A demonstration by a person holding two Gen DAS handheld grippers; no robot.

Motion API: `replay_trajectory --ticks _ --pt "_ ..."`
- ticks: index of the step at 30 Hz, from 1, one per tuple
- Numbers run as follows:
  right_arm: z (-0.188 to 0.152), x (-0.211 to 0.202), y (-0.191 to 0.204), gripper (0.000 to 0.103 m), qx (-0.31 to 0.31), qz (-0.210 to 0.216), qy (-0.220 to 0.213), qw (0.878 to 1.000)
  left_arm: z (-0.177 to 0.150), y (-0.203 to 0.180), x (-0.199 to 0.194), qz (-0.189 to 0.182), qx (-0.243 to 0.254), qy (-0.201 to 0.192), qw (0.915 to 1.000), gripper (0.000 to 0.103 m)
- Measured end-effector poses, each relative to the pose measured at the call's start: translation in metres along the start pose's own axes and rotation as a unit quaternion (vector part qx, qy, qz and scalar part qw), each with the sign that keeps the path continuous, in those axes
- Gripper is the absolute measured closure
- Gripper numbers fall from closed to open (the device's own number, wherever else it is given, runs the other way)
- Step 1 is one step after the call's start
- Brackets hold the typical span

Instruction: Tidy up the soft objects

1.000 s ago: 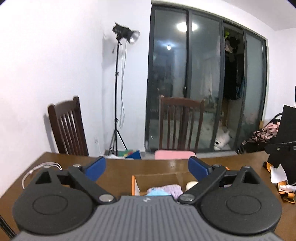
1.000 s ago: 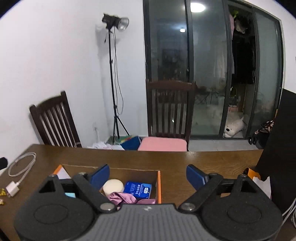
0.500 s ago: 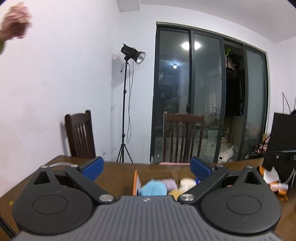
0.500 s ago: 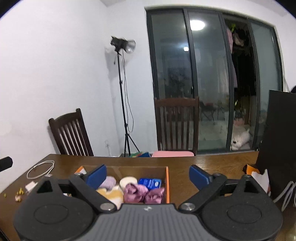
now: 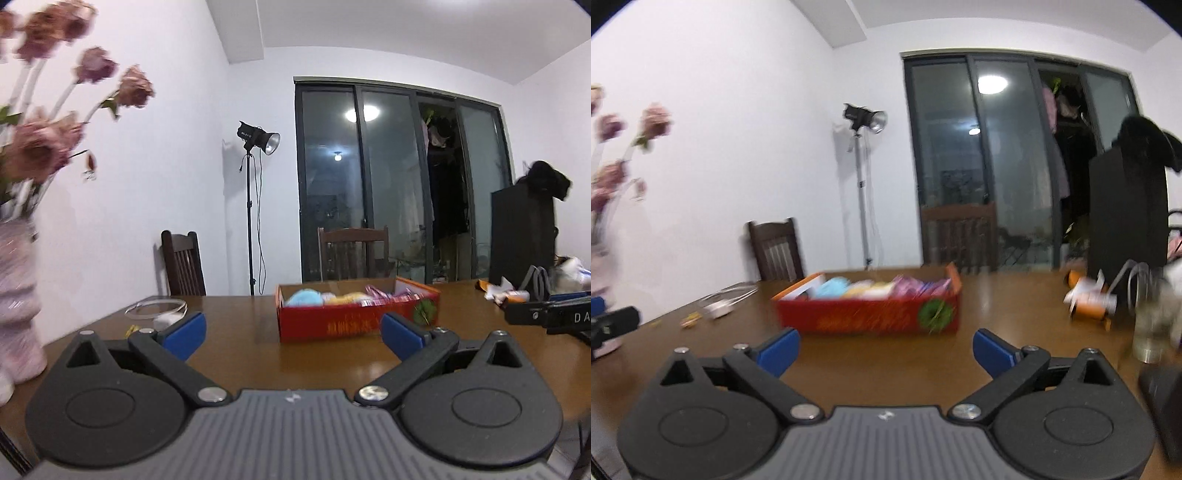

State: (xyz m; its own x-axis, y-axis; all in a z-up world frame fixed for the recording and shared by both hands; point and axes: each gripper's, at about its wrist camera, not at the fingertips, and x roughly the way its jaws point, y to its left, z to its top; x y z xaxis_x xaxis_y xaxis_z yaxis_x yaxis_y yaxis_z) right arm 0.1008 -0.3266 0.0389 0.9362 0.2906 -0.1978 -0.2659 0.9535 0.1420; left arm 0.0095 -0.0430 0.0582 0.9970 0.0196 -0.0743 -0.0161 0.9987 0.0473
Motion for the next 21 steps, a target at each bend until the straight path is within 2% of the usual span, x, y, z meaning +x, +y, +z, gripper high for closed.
replay_trajectory --ticks 3,7,10,14,21 --pt "-0.030 -0.042 0.018 0.000 -0.033 0.004 -0.002 0.999 -0.010 0.005 -0.022 -0.016 0.000 0.013 0.9998 0.000" --pt "-0.043 -0.069 0.035 0.000 -0.085 -0.012 -0.008 0.996 -0.007 0.009 -0.023 0.022 -0.009 0.003 0.9997 0.000" --pt "-0.045 -0.069 0.041 0.000 -0.088 -0.025 -0.012 0.996 -0.005 0.015 -0.019 0.013 -0.031 0.013 0.9994 0.000" --pt "-0.041 -0.065 0.036 0.000 -0.069 -0.020 -0.008 0.997 -0.005 0.018 -0.019 0.023 -0.023 0.008 0.9994 0.000" --pt "-0.036 -0.060 0.029 0.000 -0.052 -0.023 -0.013 0.998 -0.007 0.017 -0.018 0.013 -0.023 0.014 0.9996 0.000"
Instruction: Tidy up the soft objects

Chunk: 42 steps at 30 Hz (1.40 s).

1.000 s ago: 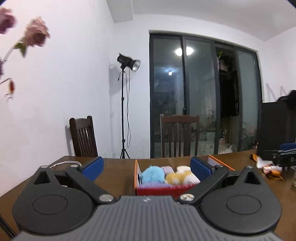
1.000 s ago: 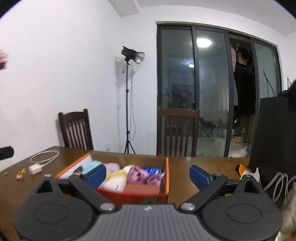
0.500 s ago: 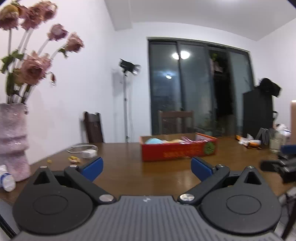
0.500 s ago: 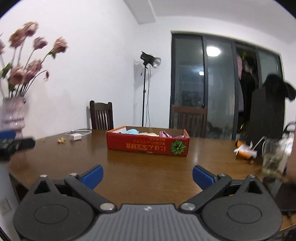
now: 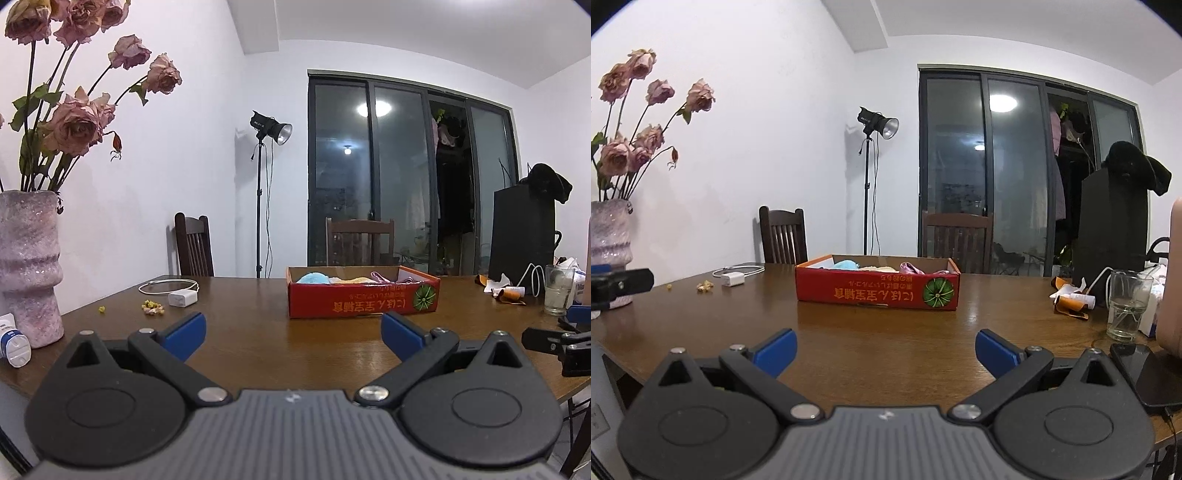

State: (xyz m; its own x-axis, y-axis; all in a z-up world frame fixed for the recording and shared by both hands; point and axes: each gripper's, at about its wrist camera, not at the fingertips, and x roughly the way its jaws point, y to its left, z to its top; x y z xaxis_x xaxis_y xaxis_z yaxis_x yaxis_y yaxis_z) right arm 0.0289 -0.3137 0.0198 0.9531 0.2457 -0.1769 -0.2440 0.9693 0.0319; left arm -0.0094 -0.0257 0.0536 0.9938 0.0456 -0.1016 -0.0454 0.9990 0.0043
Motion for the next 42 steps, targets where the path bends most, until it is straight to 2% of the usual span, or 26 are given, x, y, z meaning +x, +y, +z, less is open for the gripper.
replay_trajectory --ticks 42 --pt "-0.0025 0.0013 -0.0007 0.000 -0.005 0.004 0.009 1.000 -0.0010 0.0024 0.0023 -0.007 0.006 0.007 0.9999 0.000"
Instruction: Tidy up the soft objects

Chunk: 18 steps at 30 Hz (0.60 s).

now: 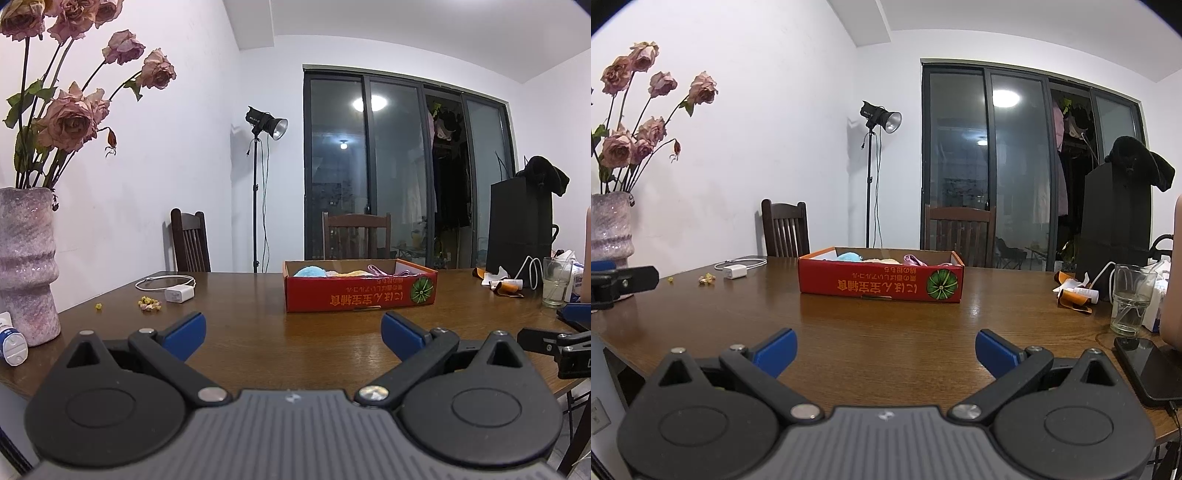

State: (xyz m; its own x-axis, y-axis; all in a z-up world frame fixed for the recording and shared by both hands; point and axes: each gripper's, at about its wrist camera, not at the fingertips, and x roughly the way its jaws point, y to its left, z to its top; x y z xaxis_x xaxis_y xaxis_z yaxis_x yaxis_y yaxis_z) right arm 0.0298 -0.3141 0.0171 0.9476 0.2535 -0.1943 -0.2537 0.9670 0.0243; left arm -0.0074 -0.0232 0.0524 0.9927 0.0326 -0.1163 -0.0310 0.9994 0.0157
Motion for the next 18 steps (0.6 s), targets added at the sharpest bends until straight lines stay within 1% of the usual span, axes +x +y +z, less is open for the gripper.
replay_trajectory --ticks 13,18 --pt "-0.0020 0.0005 -0.0015 0.000 0.003 -0.004 0.000 1.000 -0.0005 0.0003 0.0003 -0.001 0.000 -0.001 1.0000 0.000" --pt "0.0001 -0.0017 -0.0031 0.000 0.011 -0.008 -0.011 1.000 -0.0007 0.0002 -0.0001 -0.001 0.000 -0.002 1.0000 0.000"
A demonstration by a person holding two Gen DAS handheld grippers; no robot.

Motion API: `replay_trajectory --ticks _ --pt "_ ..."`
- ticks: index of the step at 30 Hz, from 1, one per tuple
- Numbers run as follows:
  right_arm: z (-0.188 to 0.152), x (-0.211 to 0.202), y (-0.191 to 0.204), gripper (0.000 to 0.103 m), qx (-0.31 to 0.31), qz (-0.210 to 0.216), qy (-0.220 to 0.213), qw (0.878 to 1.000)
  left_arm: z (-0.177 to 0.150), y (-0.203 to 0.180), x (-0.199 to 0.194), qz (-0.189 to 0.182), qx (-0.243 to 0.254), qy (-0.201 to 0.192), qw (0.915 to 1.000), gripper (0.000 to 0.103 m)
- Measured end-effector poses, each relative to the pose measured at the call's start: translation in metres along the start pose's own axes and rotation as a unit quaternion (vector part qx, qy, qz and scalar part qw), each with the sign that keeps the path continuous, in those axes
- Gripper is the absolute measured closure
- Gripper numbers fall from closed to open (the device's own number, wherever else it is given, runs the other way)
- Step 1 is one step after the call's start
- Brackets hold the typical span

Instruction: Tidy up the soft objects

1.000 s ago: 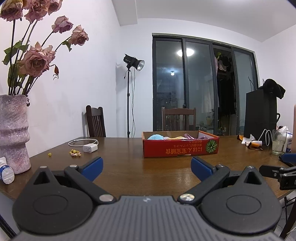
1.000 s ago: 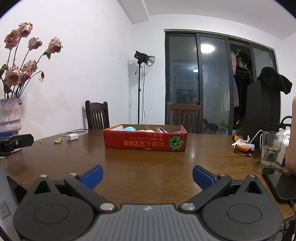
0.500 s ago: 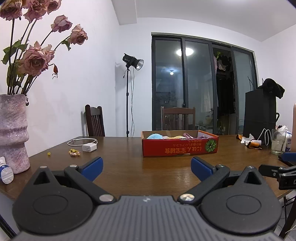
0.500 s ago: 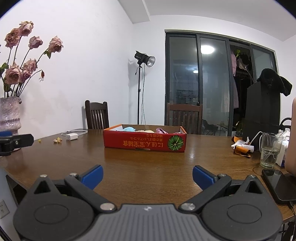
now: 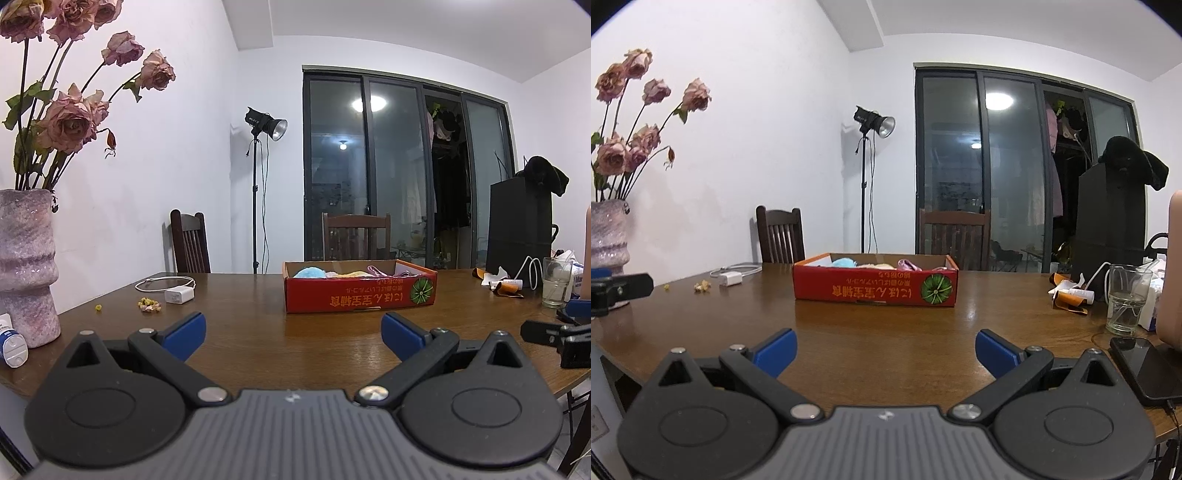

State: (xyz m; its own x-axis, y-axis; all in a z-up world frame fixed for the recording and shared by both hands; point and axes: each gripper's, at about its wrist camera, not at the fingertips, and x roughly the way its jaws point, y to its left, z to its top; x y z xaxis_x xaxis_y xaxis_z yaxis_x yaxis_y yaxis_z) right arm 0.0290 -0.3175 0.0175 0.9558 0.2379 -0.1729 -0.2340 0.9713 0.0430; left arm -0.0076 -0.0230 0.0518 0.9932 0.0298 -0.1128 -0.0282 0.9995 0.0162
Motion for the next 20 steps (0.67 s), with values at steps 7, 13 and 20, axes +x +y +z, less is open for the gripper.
replay_trajectory --ticks 7,13,20 --pt "0.0003 -0.0026 -0.0007 0.000 0.008 -0.004 -0.013 1.000 -0.0004 0.0015 0.0001 -0.007 0.005 -0.003 1.0000 0.000" --pt "0.0001 -0.0021 -0.0011 0.000 0.008 -0.003 -0.011 1.000 -0.0004 0.0029 0.0004 -0.006 0.004 -0.007 0.9999 0.000" --pt "-0.0015 -0.0019 -0.0012 0.000 0.009 -0.004 -0.010 1.000 -0.0037 -0.0013 -0.0028 -0.003 0.011 -0.020 0.9997 0.000"
